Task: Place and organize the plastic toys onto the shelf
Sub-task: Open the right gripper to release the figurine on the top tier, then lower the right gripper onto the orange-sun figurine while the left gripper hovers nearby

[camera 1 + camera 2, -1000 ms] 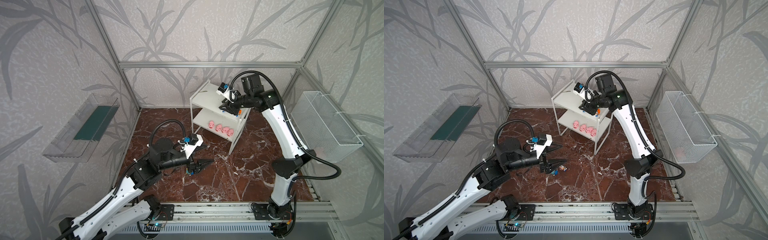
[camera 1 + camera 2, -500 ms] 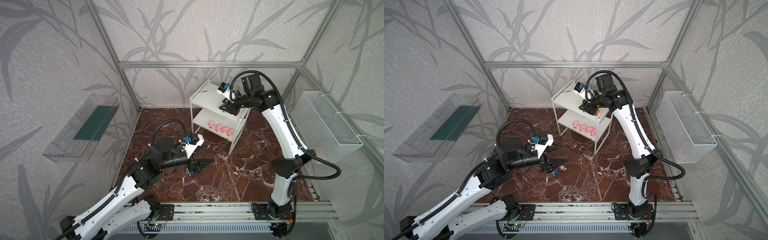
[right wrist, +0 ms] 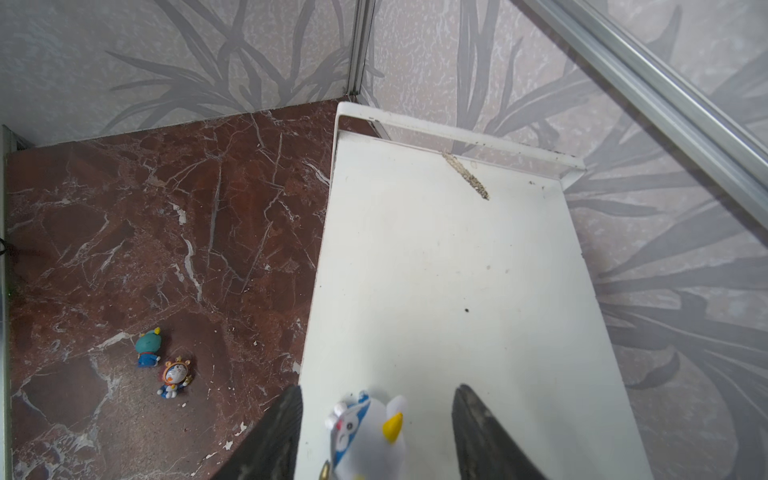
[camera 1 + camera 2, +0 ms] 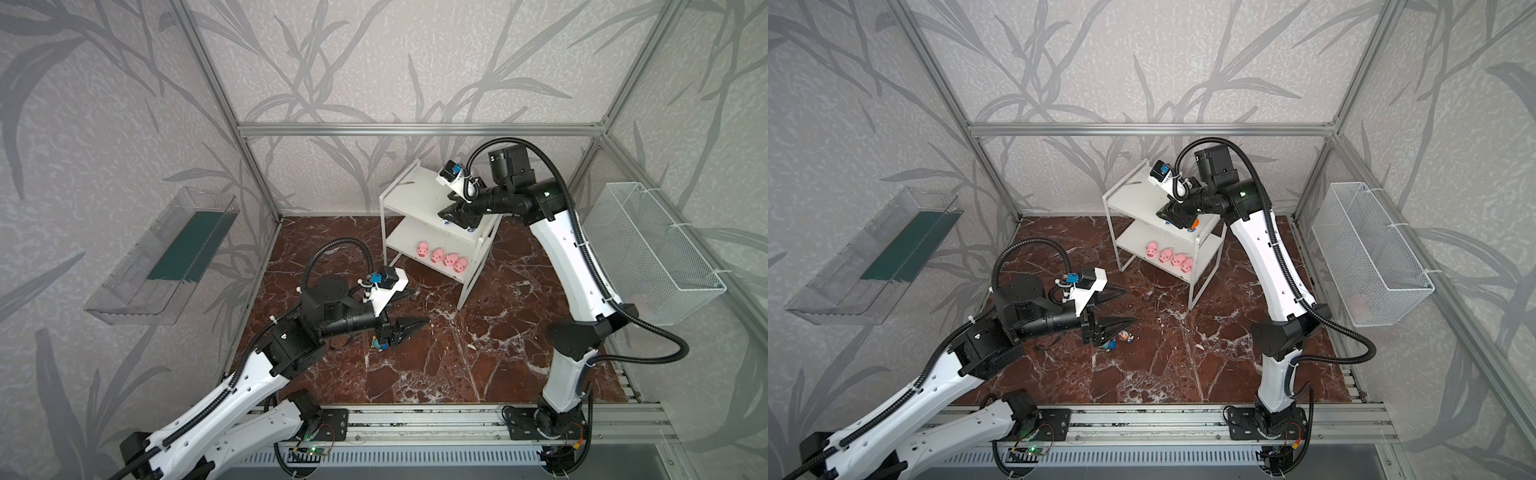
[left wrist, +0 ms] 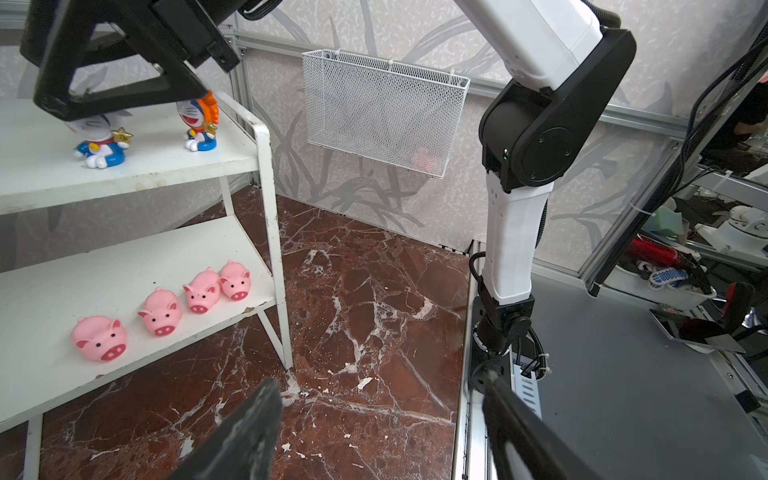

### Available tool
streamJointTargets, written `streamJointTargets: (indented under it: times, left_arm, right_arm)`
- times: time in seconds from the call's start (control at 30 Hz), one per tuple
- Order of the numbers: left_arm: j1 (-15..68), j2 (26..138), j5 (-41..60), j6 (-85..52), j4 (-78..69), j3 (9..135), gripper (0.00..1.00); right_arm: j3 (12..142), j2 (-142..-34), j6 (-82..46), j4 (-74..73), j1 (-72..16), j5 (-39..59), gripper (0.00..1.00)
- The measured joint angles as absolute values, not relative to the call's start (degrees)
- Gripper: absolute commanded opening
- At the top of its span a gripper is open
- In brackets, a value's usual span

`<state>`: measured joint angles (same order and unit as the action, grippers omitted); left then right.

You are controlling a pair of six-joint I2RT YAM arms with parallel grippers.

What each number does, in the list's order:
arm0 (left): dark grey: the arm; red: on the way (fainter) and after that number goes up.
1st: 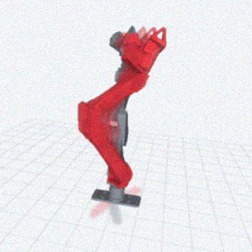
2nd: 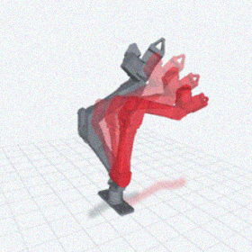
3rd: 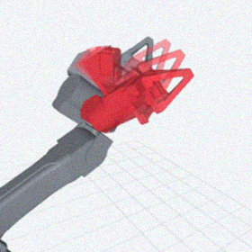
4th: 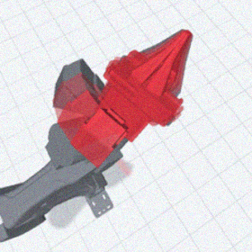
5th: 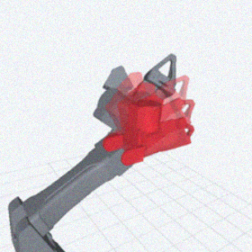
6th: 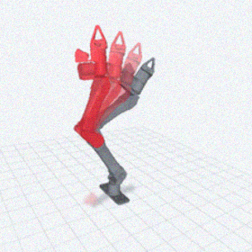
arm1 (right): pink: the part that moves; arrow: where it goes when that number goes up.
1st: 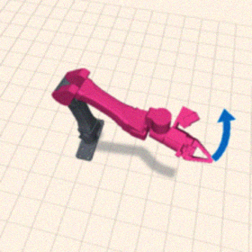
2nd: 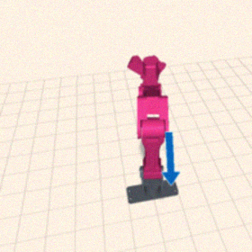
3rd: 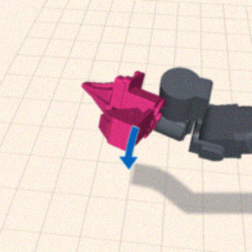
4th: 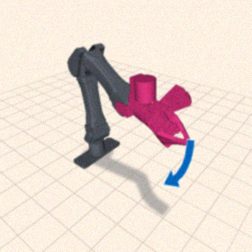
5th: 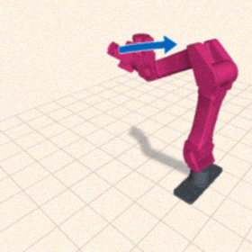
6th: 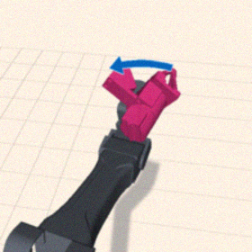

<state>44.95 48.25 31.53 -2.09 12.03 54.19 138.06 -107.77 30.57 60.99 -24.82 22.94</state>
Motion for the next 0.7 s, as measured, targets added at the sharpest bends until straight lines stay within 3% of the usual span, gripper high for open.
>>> streamJointTargets:
  times: [0.1,0.2,0.3,0.5,0.7]
  left_arm:
    - [44.95,48.25,31.31,-2.09,11.99,54.19,0.79]
    - [44.95,48.16,29.54,-2.31,12.08,54.11,0.88]
    - [44.95,47.29,25.17,-2.70,12.62,53.76,0.90]
    - [44.95,41.08,9.93,-5.82,17.26,51.59,0.97]
    - [44.75,31.66,-3.60,-11.42,25.28,47.86,0.99]
  right_arm:
    - [138.08,-106.43,30.02,60.58,-24.84,22.96,0.71]
    - [137.38,-104.33,29.91,60.16,-25.80,22.37,0.74]
    - [131.90,-99.48,30.26,58.30,-29.12,19.84,0.77]
    - [108.05,-82.59,29.45,50.22,-41.65,13.41,0.82]
    - [82.28,-67.85,21.80,39.66,-53.08,7.07,0.78]
